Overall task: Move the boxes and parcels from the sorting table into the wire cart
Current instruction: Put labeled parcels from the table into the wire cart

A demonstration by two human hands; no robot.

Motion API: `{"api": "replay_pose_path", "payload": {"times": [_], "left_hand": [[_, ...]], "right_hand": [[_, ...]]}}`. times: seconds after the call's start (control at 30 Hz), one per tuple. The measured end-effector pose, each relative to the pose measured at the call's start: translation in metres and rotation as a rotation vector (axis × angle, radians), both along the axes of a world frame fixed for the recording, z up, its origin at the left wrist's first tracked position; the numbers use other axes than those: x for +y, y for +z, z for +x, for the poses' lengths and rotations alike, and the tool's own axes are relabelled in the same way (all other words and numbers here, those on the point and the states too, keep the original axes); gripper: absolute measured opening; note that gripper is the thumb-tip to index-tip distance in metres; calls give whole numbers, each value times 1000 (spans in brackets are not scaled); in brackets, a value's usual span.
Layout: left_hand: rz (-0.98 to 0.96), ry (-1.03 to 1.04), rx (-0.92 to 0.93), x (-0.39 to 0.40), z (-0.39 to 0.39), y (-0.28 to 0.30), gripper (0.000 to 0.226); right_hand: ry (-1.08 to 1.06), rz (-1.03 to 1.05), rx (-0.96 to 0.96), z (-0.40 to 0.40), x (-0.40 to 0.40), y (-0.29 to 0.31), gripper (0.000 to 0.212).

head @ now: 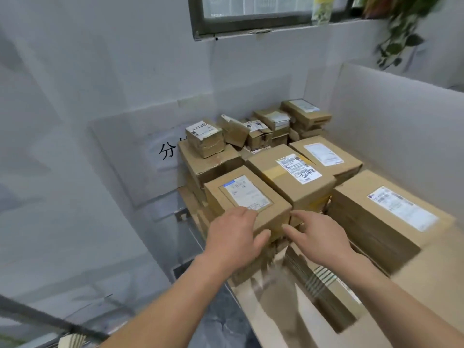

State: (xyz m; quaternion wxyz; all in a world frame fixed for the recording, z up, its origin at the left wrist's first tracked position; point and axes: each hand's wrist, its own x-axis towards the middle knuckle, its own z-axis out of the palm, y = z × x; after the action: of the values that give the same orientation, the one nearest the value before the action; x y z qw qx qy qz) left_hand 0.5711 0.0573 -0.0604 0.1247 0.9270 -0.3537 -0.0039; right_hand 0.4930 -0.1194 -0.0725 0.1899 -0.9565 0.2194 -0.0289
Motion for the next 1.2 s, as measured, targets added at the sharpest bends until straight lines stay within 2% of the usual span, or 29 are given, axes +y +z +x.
{"api": "replay_pose_path", "payload": {"times": [0.1,0.27,0.47,0.6,0.8,1.07,1.2], "left_hand": [[-41,-126,18,-29,-5,-11,42],[-110,-301,104,-68,-15,-36,43],[-10,-362,254,-98,-11,-81,44],[94,-360,293,-117,-12,-112,46],[207,-324,373,-139,-12,-140,48],[270,-341,430,-148,-5,-157,50],[276,-359,414,-145,-12,-165,57]], "right_hand": [[-118,27,23,-17,-17,-13,39],[-316,13,96,-40,-44,-40,53],[-453,33,229,-63,-62,-76,50],[-468,71,271,-73,-72,-95,39],[-459,81,341,-78,-91,-115,57],[-425,148,384,-84,-114,-127,67],[-371,295,449,-96,-107,-136,47]]}}
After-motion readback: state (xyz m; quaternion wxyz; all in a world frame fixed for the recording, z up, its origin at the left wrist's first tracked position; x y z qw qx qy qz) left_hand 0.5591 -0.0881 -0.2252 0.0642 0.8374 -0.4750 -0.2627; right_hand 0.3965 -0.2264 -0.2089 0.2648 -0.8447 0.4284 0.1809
